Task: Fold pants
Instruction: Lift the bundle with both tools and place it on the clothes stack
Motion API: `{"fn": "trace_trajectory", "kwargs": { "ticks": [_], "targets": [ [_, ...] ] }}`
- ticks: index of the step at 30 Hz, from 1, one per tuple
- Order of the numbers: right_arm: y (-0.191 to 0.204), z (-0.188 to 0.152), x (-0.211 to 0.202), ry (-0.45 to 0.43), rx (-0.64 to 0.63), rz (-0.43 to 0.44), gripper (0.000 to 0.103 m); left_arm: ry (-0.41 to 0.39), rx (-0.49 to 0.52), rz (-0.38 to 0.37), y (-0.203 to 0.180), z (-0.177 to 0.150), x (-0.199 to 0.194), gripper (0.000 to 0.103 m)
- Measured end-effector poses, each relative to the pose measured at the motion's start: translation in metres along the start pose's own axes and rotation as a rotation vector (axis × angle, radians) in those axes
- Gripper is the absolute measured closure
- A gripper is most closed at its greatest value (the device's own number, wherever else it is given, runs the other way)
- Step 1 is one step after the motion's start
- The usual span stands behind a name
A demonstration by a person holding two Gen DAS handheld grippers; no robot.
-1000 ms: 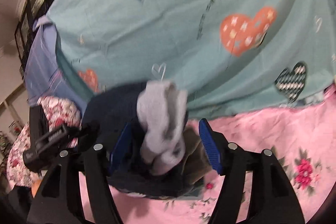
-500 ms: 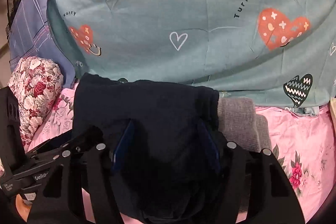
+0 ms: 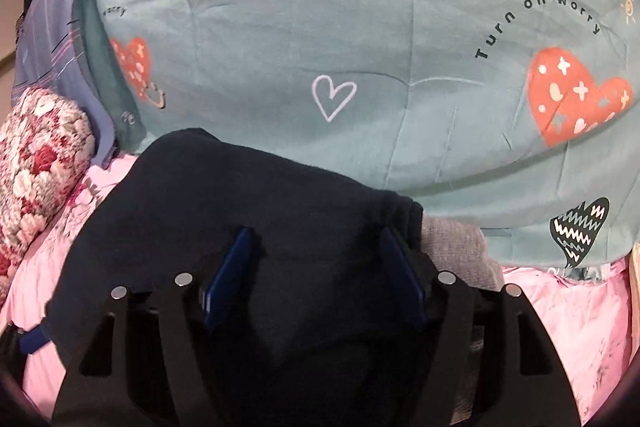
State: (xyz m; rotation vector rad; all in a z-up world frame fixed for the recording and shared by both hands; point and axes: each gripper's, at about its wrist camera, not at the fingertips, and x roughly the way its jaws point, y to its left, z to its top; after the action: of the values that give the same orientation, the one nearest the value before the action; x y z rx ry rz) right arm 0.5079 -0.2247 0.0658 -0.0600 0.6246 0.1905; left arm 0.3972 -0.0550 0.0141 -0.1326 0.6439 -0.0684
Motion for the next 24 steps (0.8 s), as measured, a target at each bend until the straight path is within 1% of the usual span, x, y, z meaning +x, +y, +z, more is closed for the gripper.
{"fn": "trace_trajectory", "kwargs": {
  "ticks": [2, 3, 4, 6, 7, 8, 9, 10, 11, 13, 14, 15, 16, 17, 19, 21, 24],
  "targets": [
    [0.001, -0.001, -0.008, -0.011, 0.014, 0.011, 0.033, 0.037, -0.085, 0.014, 0.007, 0.016, 0.023, 0.003],
    [0.001, -0.001, -0.015, -0.024, 0.022, 0.018, 0.033, 0.054, -0.109, 0.014, 0.009, 0.022, 0.029, 0.003],
    [-0.002, -0.003, -0.031, -0.058, 0.037, 0.035, 0.033, 0.057, -0.126, 0.019, 0.009, 0.027, 0.033, 0.003],
    [-0.008, -0.005, -0.061, -0.124, 0.07, 0.05, 0.032, 0.034, -0.116, 0.027, 0.006, 0.033, 0.033, 0.003],
    [-0.011, -0.007, -0.074, -0.148, 0.084, 0.072, 0.032, 0.029, -0.118, 0.027, 0.006, 0.036, 0.034, 0.003],
    [-0.012, -0.01, -0.085, -0.145, 0.082, 0.064, 0.032, 0.034, -0.134, 0.026, 0.007, 0.037, 0.036, 0.002],
    [-0.012, -0.013, -0.09, -0.131, 0.073, 0.036, 0.032, 0.047, -0.172, 0.018, 0.012, 0.038, 0.04, 0.002],
    [-0.01, -0.016, -0.089, -0.098, 0.049, 0.002, 0.032, 0.052, -0.19, 0.015, 0.014, 0.039, 0.043, 0.002],
    [-0.007, -0.018, -0.083, -0.069, 0.025, -0.02, 0.032, 0.052, -0.194, 0.011, 0.015, 0.038, 0.045, 0.002],
    [-0.006, -0.02, -0.069, 0.001, -0.002, -0.061, 0.03, 0.047, -0.16, 0.008, 0.011, 0.034, 0.042, 0.002],
    [-0.007, -0.02, -0.061, 0.038, 0.016, -0.061, 0.022, 0.046, -0.146, 0.007, 0.009, 0.033, 0.04, 0.002],
    [-0.005, -0.02, -0.052, 0.071, 0.025, -0.06, 0.017, 0.045, -0.135, -0.003, 0.009, 0.031, 0.036, 0.002],
    [-0.002, -0.021, -0.047, 0.078, 0.015, -0.072, 0.015, 0.048, -0.13, -0.009, 0.011, 0.029, 0.032, 0.002],
    [0.004, -0.022, -0.044, 0.064, -0.008, -0.09, 0.015, 0.05, -0.132, -0.01, 0.013, 0.026, 0.027, 0.002],
    [0.013, -0.022, -0.045, 0.029, -0.044, -0.095, 0.015, 0.051, -0.165, -0.017, 0.024, 0.016, 0.013, 0.002],
    [0.011, -0.021, -0.054, -0.018, -0.009, -0.071, 0.015, 0.061, -0.193, -0.037, 0.033, 0.004, 0.002, 0.002],
    [0.006, -0.019, -0.068, -0.091, 0.034, -0.021, 0.015, 0.058, -0.18, -0.057, 0.036, -0.009, -0.015, 0.002]
  ]
}}
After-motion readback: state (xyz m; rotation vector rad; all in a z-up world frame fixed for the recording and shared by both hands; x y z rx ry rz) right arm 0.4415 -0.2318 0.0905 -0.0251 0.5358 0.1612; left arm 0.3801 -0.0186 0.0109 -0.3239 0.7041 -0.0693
